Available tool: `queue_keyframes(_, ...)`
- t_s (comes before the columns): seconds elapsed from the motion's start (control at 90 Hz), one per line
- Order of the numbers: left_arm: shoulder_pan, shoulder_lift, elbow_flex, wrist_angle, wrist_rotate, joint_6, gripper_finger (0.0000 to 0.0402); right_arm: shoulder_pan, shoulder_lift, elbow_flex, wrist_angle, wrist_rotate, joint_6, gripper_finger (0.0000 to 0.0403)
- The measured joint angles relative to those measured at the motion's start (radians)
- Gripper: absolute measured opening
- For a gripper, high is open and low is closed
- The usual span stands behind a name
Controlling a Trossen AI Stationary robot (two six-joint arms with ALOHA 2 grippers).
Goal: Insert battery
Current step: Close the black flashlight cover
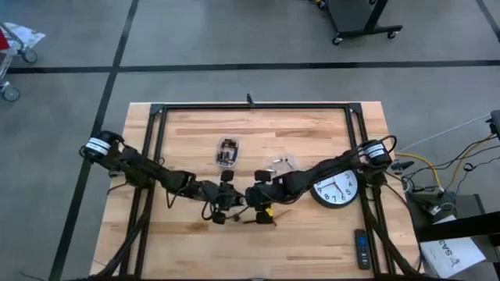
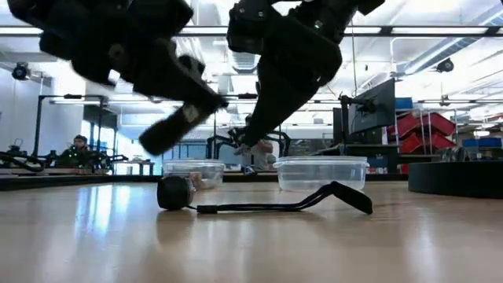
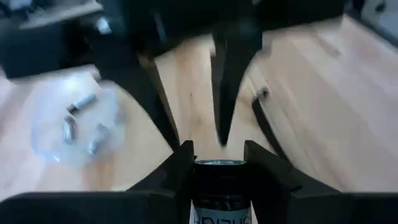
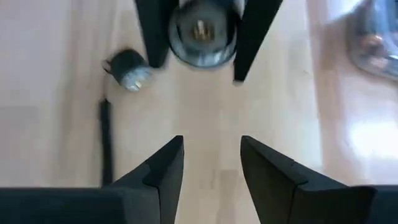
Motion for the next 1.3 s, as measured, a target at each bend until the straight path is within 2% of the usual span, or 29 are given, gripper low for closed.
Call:
queue_keyframes(0.122, -0.001, -0.064, -0.017, 0.086, 0.000, -0.024, 0.0096, 0.043, 0.006, -0.026, 0.106, 0.073, 0.017, 0.0143)
queue_keyframes(0.267, -0.003, -0.120, -0.075, 0.232, 0.000, -0.048, 0.0096, 0.098, 0.007, -0.089, 0.354, 0.176, -0.003, 0.0148)
queue_keyframes(0.433, -0.003, -0.142, -0.164, 0.510, 0.020, -0.072, 0.0096, 0.137, 0.008, -0.138, 0.575, 0.406, 0.017, 0.0149)
queue_keyframes(0.533, -0.003, -0.131, -0.205, 0.682, 0.046, -0.081, 0.0096, 0.137, 0.008, -0.162, 0.717, 0.469, 0.022, 0.0154)
queue_keyframes(0.622, -0.004, -0.122, -0.219, 0.775, 0.053, -0.080, 0.0096, 0.132, 0.008, -0.166, 0.810, 0.470, -0.011, 0.0167)
queue_keyframes(0.789, -0.004, -0.120, -0.222, 0.816, 0.052, -0.065, 0.0097, 0.128, 0.008, -0.161, 0.975, 0.462, -0.145, 0.0199)
queue_keyframes(0.989, -0.007, -0.120, -0.213, 0.871, 0.053, -0.037, 0.0097, 0.098, 0.008, -0.141, 1.004, 0.456, -0.187, 0.0227)
queue_keyframes(1.111, -0.007, -0.120, -0.203, 0.890, 0.052, -0.026, 0.0097, 0.073, 0.009, -0.128, 1.012, 0.387, -0.186, 0.0224)
queue_keyframes(1.3, -0.007, -0.120, -0.193, 0.908, 0.053, -0.001, 0.0098, 0.047, 0.008, -0.104, 1.058, 0.303, -0.185, 0.0193)
